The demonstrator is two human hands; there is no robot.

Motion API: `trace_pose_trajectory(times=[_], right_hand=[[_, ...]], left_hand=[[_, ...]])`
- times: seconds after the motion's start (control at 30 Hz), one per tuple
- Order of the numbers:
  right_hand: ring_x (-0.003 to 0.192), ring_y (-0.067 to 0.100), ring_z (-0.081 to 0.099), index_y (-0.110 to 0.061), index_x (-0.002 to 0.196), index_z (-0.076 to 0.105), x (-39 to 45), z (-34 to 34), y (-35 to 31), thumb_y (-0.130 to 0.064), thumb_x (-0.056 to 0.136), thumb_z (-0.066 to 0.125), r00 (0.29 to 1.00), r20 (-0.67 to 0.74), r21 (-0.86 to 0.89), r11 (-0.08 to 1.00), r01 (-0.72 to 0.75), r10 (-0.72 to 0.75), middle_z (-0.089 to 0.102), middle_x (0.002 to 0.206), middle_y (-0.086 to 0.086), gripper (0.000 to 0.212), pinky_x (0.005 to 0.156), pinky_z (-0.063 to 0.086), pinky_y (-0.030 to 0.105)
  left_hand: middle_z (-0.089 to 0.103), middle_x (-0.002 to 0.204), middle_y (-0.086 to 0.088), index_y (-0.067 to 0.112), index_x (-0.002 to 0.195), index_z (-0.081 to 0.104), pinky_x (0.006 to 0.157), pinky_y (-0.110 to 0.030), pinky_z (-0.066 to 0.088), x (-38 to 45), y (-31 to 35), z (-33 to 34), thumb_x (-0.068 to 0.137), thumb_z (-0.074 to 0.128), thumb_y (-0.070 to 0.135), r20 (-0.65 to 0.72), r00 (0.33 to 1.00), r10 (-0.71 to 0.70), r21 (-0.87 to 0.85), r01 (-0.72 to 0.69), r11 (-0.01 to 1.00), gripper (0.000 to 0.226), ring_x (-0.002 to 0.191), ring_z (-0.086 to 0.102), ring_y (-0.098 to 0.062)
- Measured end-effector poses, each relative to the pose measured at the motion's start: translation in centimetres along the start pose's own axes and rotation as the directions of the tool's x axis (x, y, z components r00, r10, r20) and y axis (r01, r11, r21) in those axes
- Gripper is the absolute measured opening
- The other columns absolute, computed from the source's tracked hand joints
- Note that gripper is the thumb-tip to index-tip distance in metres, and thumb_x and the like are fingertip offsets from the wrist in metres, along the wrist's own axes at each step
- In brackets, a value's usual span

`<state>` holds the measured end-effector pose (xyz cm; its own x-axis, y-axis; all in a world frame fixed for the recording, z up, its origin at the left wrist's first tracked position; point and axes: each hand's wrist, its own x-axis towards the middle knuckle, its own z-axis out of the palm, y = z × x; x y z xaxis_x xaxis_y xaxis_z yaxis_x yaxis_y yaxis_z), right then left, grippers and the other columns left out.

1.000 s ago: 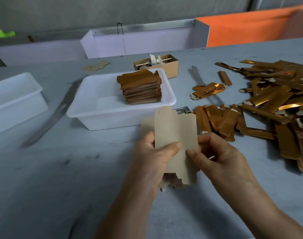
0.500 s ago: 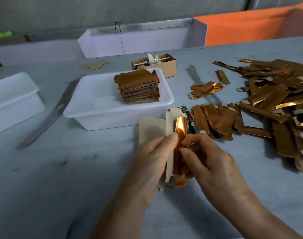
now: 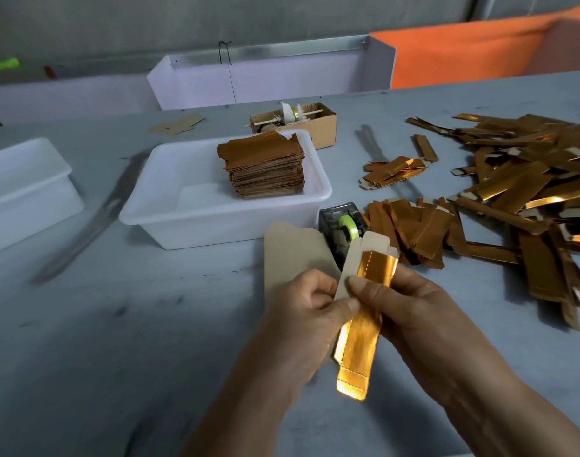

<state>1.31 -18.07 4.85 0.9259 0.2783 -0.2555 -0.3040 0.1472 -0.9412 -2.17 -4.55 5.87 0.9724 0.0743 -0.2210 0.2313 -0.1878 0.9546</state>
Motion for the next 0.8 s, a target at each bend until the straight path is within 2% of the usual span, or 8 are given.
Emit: trace_pose_trajectory(times=[0.07, 0.13, 0.3, 0.47, 0.6, 0.67, 0.73, 0.8], right_hand=[[0.085, 0.02, 0.07, -0.016, 0.094, 0.072, 0.1, -0.2, 0.0, -0.027, 0.064, 0.068, 1.0, -0.012, -0.017, 1.0, 0.004, -0.005, 0.073, 0.089, 0.006, 0.032, 0.076, 0.053, 0.034], [0.086, 0.02, 0.07, -0.017, 0.098, 0.071, 0.1, -0.4, -0.2, -0.029, 0.066, 0.066, 1.0, -0.005, -0.034, 0.999, -0.004, 0.004, 0.074, 0.091, 0.005, 0.035, 0.078, 0.053, 0.035], [0.089, 0.02, 0.07, -0.019, 0.104, 0.068, 0.0, -0.7, -0.3, -0.027, 0.076, 0.061, 1.0, -0.019, -0.114, 0.993, -0.015, 0.013, 0.073, 0.093, 0.003, 0.03, 0.084, 0.054, 0.04], [0.095, 0.029, 0.066, -0.015, 0.104, 0.067, 0.2, -0.7, -0.5, -0.02, 0.082, 0.063, 0.995, -0.095, -0.187, 0.982, -0.017, -0.001, 0.07, 0.101, 0.011, 0.022, 0.088, 0.052, 0.048], [0.086, 0.025, 0.07, -0.015, 0.098, 0.069, 0.2, -0.4, -0.4, -0.017, 0.083, 0.063, 0.995, -0.099, -0.159, 0.987, 0.011, -0.027, 0.073, 0.089, 0.007, 0.016, 0.08, 0.056, 0.04], [0.082, 0.022, 0.071, -0.013, 0.097, 0.069, 0.2, -0.2, -0.3, -0.015, 0.084, 0.063, 0.995, -0.1, -0.117, 0.993, 0.012, -0.024, 0.074, 0.085, 0.007, 0.015, 0.069, 0.058, 0.031], [0.078, 0.021, 0.071, -0.012, 0.096, 0.07, 0.2, 0.1, -0.4, -0.014, 0.084, 0.063, 0.996, -0.093, -0.072, 0.997, 0.009, -0.015, 0.073, 0.083, 0.009, 0.014, 0.06, 0.056, 0.024], [0.075, 0.021, 0.071, -0.01, 0.092, 0.071, 0.1, 0.3, -0.4, -0.014, 0.083, 0.062, 0.996, -0.088, -0.031, 0.999, 0.009, -0.012, 0.073, 0.083, 0.011, 0.013, 0.057, 0.055, 0.02]], left_hand=[[0.071, 0.076, 0.01, 0.024, 0.088, 0.064, 0.059, -0.017, 0.049, 0.0, 0.0, 0.1, 0.089, 0.066, 0.024, -0.063, 0.997, 0.041, 0.009, -0.041, 0.999, 0.002, 0.068, 0.064, -0.001], [0.069, 0.069, 0.013, 0.024, 0.083, 0.066, 0.057, -0.013, 0.049, 0.1, -0.4, 0.0, 0.087, 0.069, 0.021, -0.131, 0.988, 0.079, 0.012, -0.078, 0.997, 0.005, 0.067, 0.064, 0.001], [0.066, 0.063, 0.02, 0.024, 0.085, 0.066, 0.051, -0.006, 0.044, 0.3, -0.9, 0.3, 0.084, 0.072, 0.023, -0.178, 0.982, 0.064, -0.004, -0.065, 0.998, 0.006, 0.064, 0.063, 0.006], [0.067, 0.065, 0.023, 0.031, 0.071, 0.066, 0.05, -0.006, 0.044, -0.1, -0.6, 0.9, 0.082, 0.074, 0.021, -0.263, 0.96, 0.09, -0.021, -0.099, 0.995, 0.017, 0.063, 0.063, 0.009], [0.069, 0.076, 0.012, 0.032, 0.088, 0.07, 0.055, -0.011, 0.048, -0.4, -0.5, 1.7, 0.084, 0.072, 0.028, -0.403, 0.882, 0.245, 0.238, -0.157, 0.958, 0.006, 0.073, 0.065, -0.004], [0.063, 0.082, 0.009, 0.026, 0.095, 0.073, 0.062, -0.021, 0.051, -0.6, -0.6, 2.0, 0.083, 0.07, 0.024, -0.415, 0.797, 0.438, 0.51, -0.195, 0.838, 0.012, 0.076, 0.061, -0.01], [0.06, 0.076, -0.001, 0.015, 0.092, 0.075, 0.058, -0.032, 0.05, -0.8, -0.7, 2.6, 0.08, 0.061, 0.014, -0.272, 0.73, 0.627, 0.775, -0.22, 0.592, 0.018, 0.072, 0.059, -0.02], [0.059, 0.073, -0.006, 0.008, 0.097, 0.075, 0.055, -0.032, 0.047, -1.5, -0.9, 3.6, 0.08, 0.046, 0.01, -0.169, 0.718, 0.675, 0.904, -0.16, 0.396, 0.034, 0.068, 0.058, -0.024]])
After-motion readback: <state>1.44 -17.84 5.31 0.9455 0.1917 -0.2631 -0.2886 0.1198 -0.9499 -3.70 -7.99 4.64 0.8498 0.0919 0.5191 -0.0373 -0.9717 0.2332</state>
